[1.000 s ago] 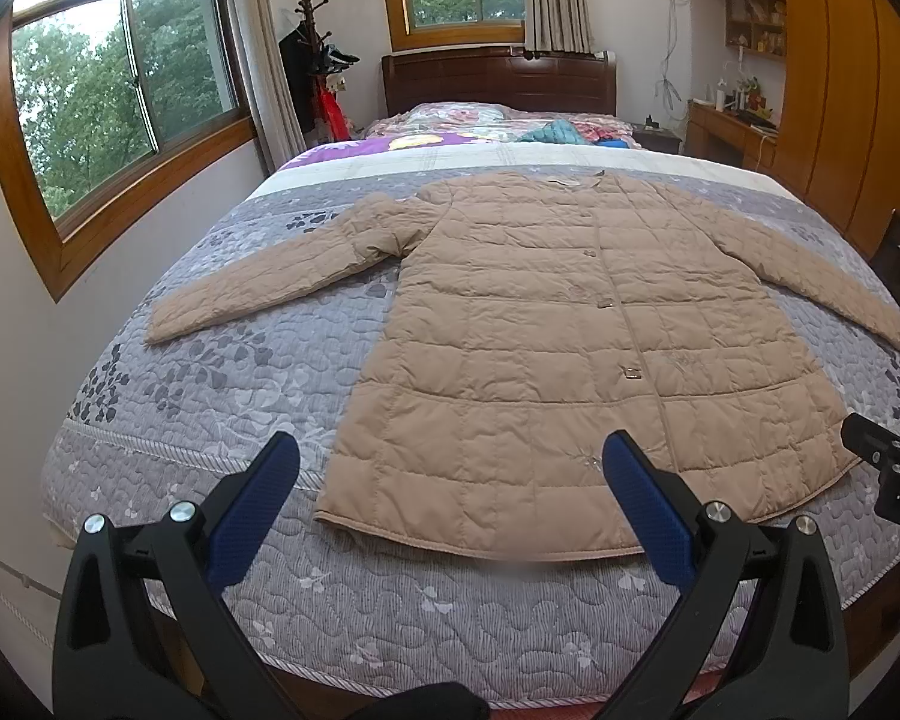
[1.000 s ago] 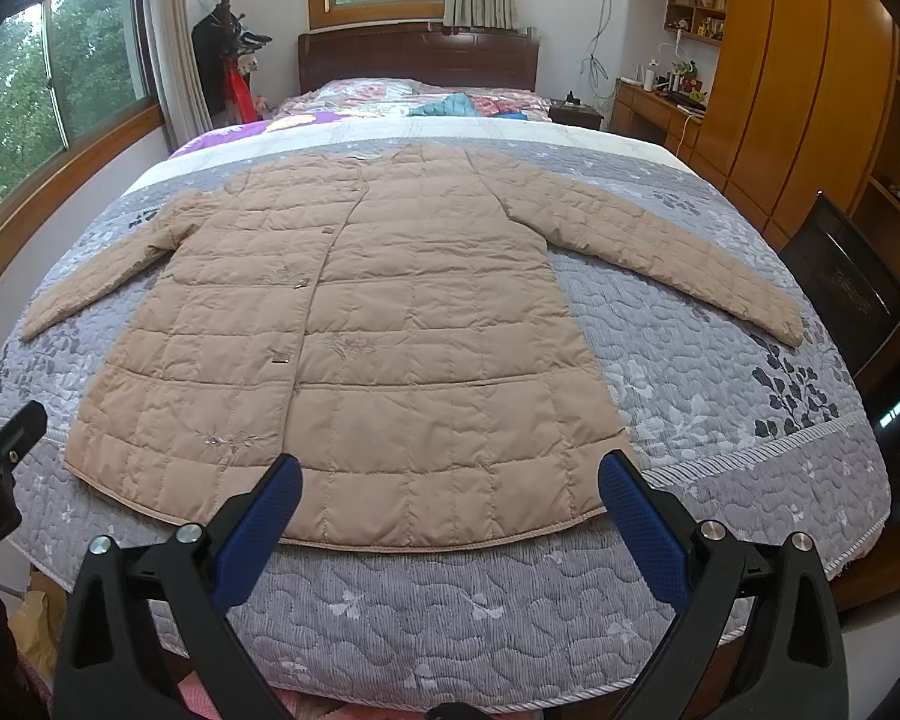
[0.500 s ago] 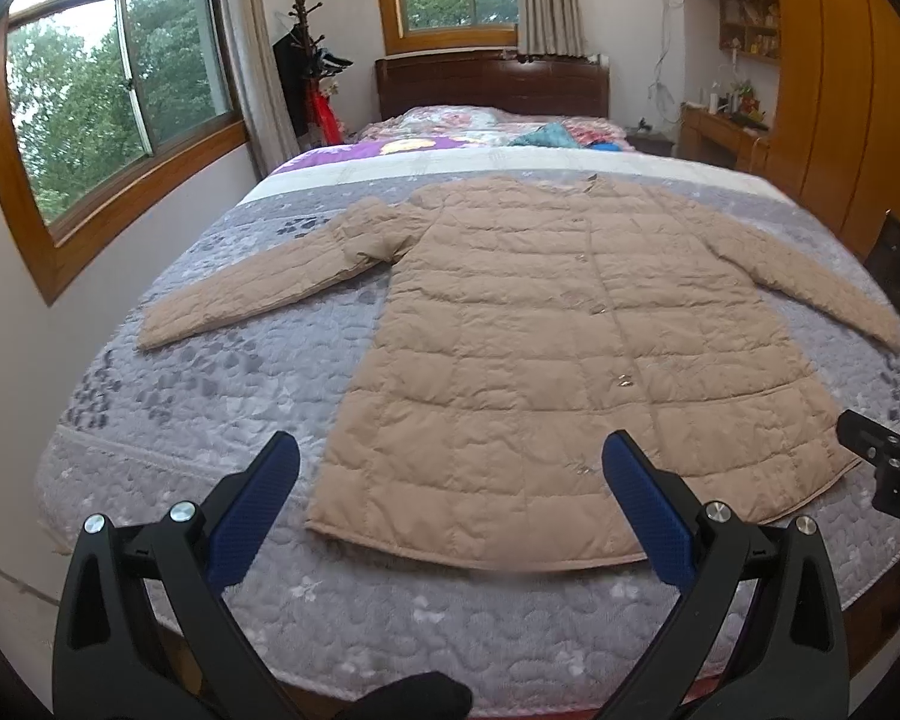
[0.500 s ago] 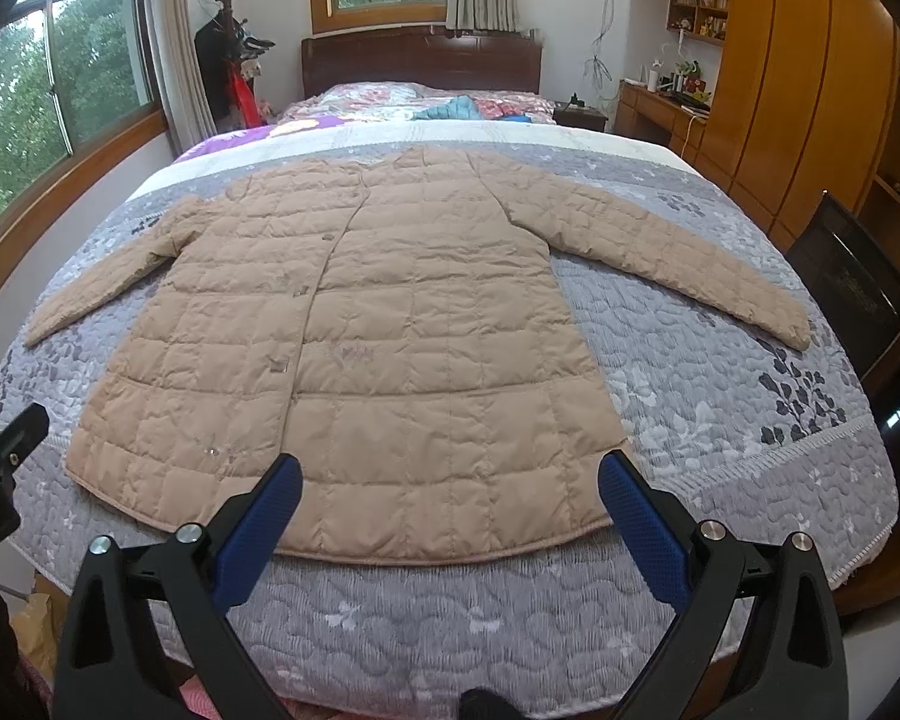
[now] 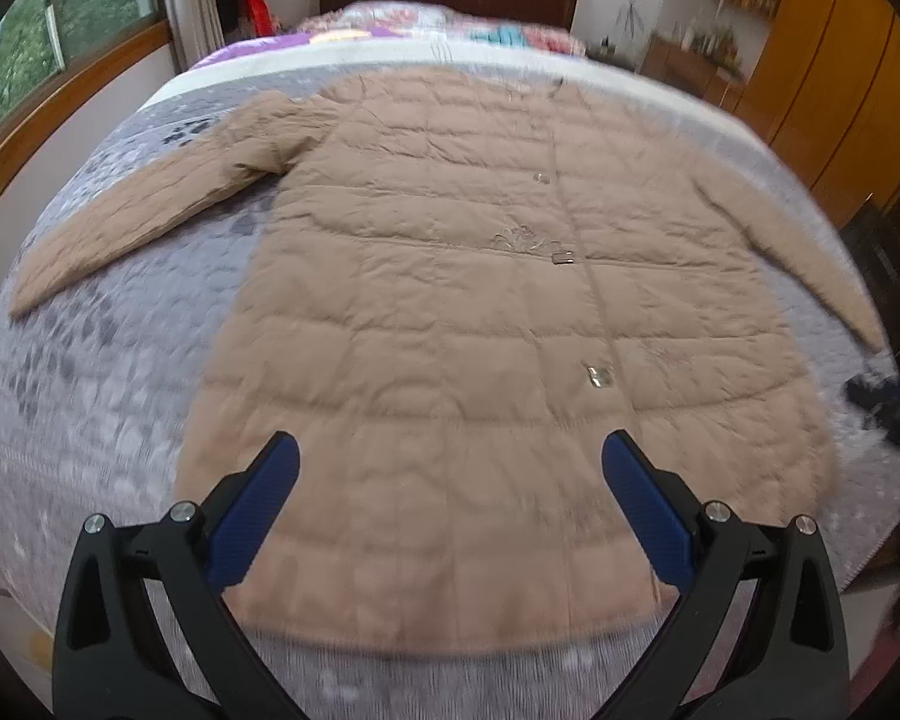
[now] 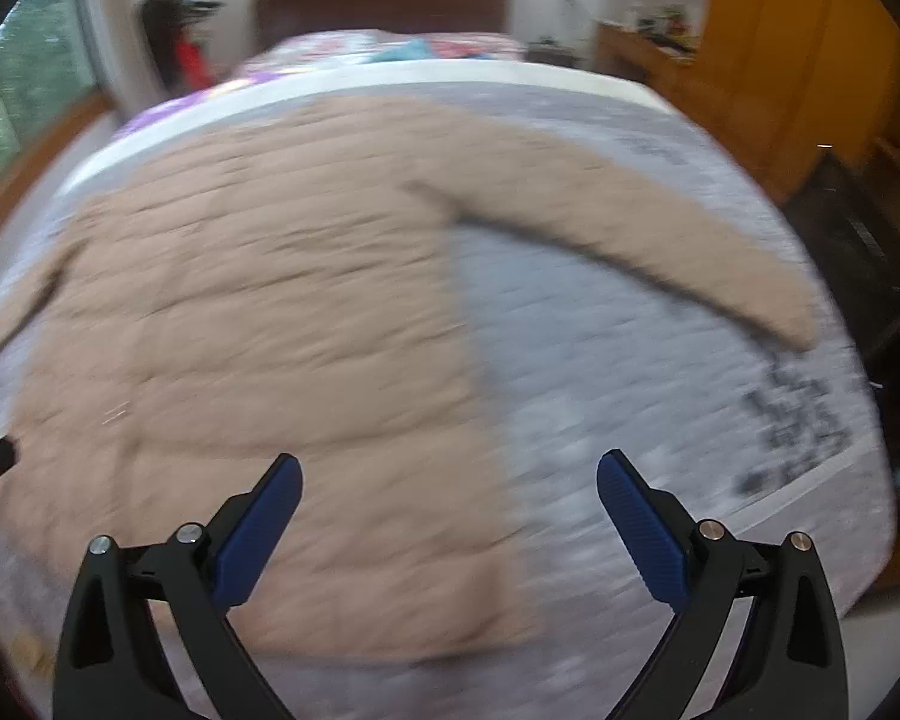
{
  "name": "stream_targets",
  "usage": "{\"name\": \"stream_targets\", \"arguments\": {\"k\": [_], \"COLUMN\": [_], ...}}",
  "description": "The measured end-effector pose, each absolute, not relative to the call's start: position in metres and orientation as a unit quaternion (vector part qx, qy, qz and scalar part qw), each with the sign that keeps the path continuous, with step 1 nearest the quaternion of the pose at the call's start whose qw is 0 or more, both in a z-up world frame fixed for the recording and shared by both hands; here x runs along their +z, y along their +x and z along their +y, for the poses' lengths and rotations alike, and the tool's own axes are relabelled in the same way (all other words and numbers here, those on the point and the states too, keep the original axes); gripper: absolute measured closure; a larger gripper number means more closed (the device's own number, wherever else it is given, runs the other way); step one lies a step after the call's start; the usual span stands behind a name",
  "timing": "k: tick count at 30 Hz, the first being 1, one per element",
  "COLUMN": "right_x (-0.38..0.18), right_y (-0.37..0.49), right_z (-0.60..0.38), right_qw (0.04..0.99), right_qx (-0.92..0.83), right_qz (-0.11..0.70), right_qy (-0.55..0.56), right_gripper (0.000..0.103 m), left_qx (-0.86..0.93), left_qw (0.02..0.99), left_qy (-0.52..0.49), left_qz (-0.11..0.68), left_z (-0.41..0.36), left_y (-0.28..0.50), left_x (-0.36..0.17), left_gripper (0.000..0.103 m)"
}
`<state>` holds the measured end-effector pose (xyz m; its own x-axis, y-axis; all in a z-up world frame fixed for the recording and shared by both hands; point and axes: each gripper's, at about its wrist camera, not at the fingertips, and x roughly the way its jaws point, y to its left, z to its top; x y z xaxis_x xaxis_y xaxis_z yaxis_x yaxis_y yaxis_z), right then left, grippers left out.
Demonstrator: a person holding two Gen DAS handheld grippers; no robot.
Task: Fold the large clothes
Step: 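Move the right tool to the coat sleeve cuff and grasp it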
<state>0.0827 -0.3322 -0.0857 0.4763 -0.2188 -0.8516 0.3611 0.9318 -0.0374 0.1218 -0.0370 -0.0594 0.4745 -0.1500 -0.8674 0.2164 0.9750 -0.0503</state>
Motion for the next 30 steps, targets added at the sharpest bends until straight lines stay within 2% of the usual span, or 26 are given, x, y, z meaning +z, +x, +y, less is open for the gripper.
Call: {"name": "stream_targets", "arguments": {"k": [10,17,24,26,27,29,30], "right_x": [-0.095,-0.128,-0.151,-0.159,-0.164,-0.169,-0.168], "right_y": [0.111,0.108,0.119,0.121,0.122,0.121,0.121], "right_z": [-0.534,-0.646,-0.691,-0.698,-0.701,-0.703,-0.701], "right_qw": [0.789,0.745,0.733,0.731,0.728,0.731,0.735], "right_qx": [-0.291,-0.334,-0.321,-0.309,-0.301,-0.293,-0.297], "right_qz": [0.505,0.515,0.522,0.523,0.526,0.517,0.514], "right_qy": [0.193,0.261,0.296,0.311,0.321,0.336,0.328], "right_gripper": [0.009,0.011,0.012,0.017,0.026,0.034,0.045], "left_qx": [-0.176,-0.193,-0.192,-0.190,-0.186,-0.181,-0.179], "left_qw": [0.847,0.827,0.817,0.814,0.812,0.809,0.808], "left_qy": [0.108,0.071,0.040,0.034,0.033,0.032,0.028], "left_qz": [0.491,0.523,0.542,0.548,0.552,0.558,0.561], "left_z": [-0.147,-0.197,-0.204,-0.200,-0.199,-0.194,-0.192], "left_y": [0.210,0.279,0.328,0.337,0.341,0.349,0.353], "left_x": [-0.049,-0.067,-0.096,-0.102,-0.107,-0.115,-0.119], "left_gripper": [0.004,0.004,0.007,0.011,0.016,0.021,0.021]}}
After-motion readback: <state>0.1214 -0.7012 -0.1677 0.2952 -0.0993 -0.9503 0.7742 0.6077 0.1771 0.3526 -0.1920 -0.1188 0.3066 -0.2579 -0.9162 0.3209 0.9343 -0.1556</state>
